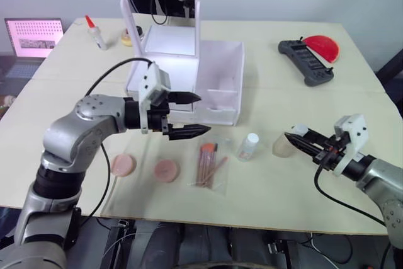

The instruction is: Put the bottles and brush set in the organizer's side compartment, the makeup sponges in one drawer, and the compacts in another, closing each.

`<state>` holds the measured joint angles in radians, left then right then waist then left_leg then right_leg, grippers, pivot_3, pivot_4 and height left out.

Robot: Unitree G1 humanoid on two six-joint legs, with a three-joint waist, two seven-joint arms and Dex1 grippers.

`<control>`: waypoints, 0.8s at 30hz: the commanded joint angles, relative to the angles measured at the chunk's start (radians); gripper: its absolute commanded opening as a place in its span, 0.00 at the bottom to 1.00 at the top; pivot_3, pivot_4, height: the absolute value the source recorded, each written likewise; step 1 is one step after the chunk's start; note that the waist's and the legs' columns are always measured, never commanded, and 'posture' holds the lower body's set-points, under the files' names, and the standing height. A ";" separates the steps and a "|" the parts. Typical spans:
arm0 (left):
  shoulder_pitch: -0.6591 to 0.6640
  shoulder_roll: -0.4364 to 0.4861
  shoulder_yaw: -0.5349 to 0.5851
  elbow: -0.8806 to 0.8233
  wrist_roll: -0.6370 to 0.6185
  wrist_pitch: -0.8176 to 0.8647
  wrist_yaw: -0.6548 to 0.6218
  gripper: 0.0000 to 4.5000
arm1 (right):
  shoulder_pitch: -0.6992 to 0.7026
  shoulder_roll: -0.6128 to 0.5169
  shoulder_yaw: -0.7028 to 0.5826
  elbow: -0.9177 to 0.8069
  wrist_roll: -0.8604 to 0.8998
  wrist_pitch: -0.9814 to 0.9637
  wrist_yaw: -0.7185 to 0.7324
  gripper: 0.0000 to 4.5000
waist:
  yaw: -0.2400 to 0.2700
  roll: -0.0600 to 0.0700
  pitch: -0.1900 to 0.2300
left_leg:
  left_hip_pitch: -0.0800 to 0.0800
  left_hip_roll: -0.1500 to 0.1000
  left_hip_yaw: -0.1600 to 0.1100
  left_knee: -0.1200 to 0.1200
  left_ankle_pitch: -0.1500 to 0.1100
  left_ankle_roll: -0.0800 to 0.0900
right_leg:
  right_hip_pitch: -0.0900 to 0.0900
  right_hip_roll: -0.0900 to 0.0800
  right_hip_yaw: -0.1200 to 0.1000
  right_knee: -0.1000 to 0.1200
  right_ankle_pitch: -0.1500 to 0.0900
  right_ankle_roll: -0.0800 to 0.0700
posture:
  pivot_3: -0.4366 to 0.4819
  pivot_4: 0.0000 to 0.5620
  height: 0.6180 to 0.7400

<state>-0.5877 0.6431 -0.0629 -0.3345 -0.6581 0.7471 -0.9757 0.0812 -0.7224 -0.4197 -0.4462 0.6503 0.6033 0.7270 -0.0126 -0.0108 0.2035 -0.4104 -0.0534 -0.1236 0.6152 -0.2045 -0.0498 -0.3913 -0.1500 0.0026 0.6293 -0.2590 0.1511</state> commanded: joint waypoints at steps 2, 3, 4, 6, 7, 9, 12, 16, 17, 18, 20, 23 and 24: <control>0.025 0.016 0.055 -0.031 -0.008 -0.022 0.017 1.00 | -0.143 -0.078 -0.053 -0.042 0.119 0.069 0.007 0.18 | -0.001 0.000 0.000 | 0.000 0.000 0.000 0.000 0.000 0.000 | 0.000 0.000 0.000 0.000 0.000 0.000 | 0.48 0.27 1.00; 0.041 0.019 0.073 -0.036 -0.012 -0.020 0.027 1.00 | -0.198 -0.097 -0.042 -0.036 0.152 0.097 0.010 0.18 | -0.002 0.000 0.000 | 0.000 0.000 0.000 0.000 0.000 0.000 | 0.000 0.000 0.000 0.000 0.000 0.000 | 0.48 0.27 1.00; 0.058 0.016 0.092 -0.040 -0.019 -0.017 0.043 1.00 | -0.248 -0.112 -0.029 -0.030 0.181 0.124 0.012 0.18 | -0.004 0.001 0.000 | 0.000 0.001 0.000 0.000 0.000 0.000 | -0.001 0.000 0.000 0.000 0.000 0.000 | 0.48 0.27 1.00; 0.104 -0.012 0.146 -0.043 -0.048 -0.006 0.099 1.00 | -0.372 -0.125 0.009 -0.001 0.248 0.186 0.012 0.18 | -0.003 0.001 0.000 | 0.000 0.001 0.000 0.000 0.000 0.000 | -0.001 0.000 0.000 0.000 0.000 -0.001 | 0.48 0.27 1.00; 0.147 -0.016 0.170 -0.063 -0.052 -0.010 0.117 1.00 | -0.454 -0.121 0.045 0.023 0.261 0.206 0.011 0.18 | -0.006 0.000 0.000 | 0.000 0.001 0.000 -0.001 0.000 0.000 | -0.001 0.001 0.000 0.001 0.000 0.000 | 0.48 0.27 1.00; 0.208 -0.017 0.203 -0.100 -0.052 -0.020 0.144 1.00 | -0.569 -0.109 0.103 0.059 0.264 0.228 0.010 0.18 | -0.002 0.000 0.000 | 0.000 0.001 0.000 -0.001 0.000 0.000 | -0.002 0.000 0.000 0.000 0.000 0.000 | 0.48 0.27 1.00; 0.302 -0.012 0.252 -0.172 -0.032 -0.044 0.193 1.00 | -0.721 -0.052 0.220 0.128 0.213 0.228 -0.002 0.18 | 0.000 0.000 0.001 | -0.001 0.001 0.000 -0.002 0.000 0.000 | -0.003 0.000 0.000 0.000 0.000 0.000 | 0.48 0.27 1.00; 0.383 -0.015 0.284 -0.252 -0.043 -0.042 0.252 1.00 | -0.794 0.025 0.345 0.206 0.121 0.198 -0.003 0.18 | 0.005 0.000 0.000 | -0.002 0.000 -0.001 -0.002 0.000 0.000 | -0.004 0.000 0.000 0.000 0.001 0.000 | 0.48 0.27 1.00; 0.404 -0.015 0.288 -0.274 -0.045 -0.039 0.267 1.00 | -0.802 0.047 0.373 0.230 0.094 0.184 -0.001 0.18 | 0.005 0.000 0.000 | -0.003 0.000 -0.001 -0.002 0.000 0.000 | -0.004 0.000 0.000 0.000 0.001 0.000 | 0.48 0.27 1.00; 0.421 -0.014 0.290 -0.291 -0.044 -0.038 0.280 1.00 | -0.809 0.063 0.395 0.252 0.068 0.173 -0.001 0.18 | 0.004 0.000 0.000 | -0.003 0.000 -0.001 -0.002 0.000 0.000 | -0.004 0.000 0.000 -0.001 0.001 0.000 | 0.48 0.27 1.00; 0.441 -0.011 0.290 -0.308 -0.043 -0.040 0.294 1.00 | -0.815 0.077 0.417 0.278 0.029 0.151 0.004 0.18 | 0.003 0.000 0.000 | -0.004 -0.001 -0.001 -0.001 0.000 0.000 | -0.004 0.000 0.000 -0.001 0.001 0.000 | 0.48 0.27 1.00; 0.473 -0.034 0.322 -0.346 -0.089 -0.025 0.346 1.00 | -0.830 0.122 0.438 0.321 -0.010 0.132 -0.014 0.18 | 0.001 0.000 0.000 | -0.005 -0.001 -0.001 -0.001 0.000 0.000 | -0.006 0.000 0.000 0.000 0.001 0.000 | 0.48 0.27 1.00; 0.476 -0.049 0.336 -0.357 -0.119 -0.015 0.368 1.00 | -0.835 0.140 0.436 0.331 -0.018 0.126 -0.024 0.18 | 0.000 0.000 0.000 | -0.005 -0.001 -0.001 -0.001 0.000 0.000 | -0.006 0.000 0.000 0.000 0.001 0.000 | 0.48 0.27 1.00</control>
<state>-0.1075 0.6069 0.2297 -0.6428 -0.7212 0.7283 -0.6410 -0.7149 -0.6012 0.0348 -0.1018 0.6417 0.7656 0.7143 -0.0130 -0.0110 0.2038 -0.4157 -0.0538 -0.1252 0.6139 -0.2044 -0.0499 -0.3976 -0.1496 0.0024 0.6300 -0.2583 0.1513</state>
